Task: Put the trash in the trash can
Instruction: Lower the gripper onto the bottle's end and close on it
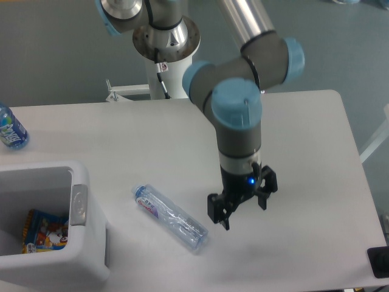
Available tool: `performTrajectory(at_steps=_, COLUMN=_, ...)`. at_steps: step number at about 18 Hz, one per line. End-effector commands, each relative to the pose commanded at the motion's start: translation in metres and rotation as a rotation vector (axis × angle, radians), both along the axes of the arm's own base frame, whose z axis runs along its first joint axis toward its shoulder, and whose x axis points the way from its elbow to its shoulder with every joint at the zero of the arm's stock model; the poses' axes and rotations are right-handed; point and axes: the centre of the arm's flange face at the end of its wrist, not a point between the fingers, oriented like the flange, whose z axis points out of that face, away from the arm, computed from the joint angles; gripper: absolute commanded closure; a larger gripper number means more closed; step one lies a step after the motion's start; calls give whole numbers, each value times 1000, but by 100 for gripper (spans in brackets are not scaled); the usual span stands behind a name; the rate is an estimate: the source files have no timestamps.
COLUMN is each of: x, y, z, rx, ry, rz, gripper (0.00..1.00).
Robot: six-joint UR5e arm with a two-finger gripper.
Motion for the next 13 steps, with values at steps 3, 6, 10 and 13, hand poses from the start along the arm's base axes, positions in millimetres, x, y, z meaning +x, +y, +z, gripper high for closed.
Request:
performTrajectory(at_steps=3, x=5, y=10, z=-21, rx=-18, ry=-23, rz=-16, gripper=0)
performTrajectory(at_steps=6, x=8, y=18, z=-40, rx=-20, ry=-52, rz=-28, gripper=0)
performTrajectory(at_steps=10, x=34, y=33, z=-54, rx=-34, ry=-77, rz=-42, gripper=0)
performTrajectory(at_steps=13, x=48, y=44, z=-66, rx=-41, ry=-101, rz=1, gripper=0)
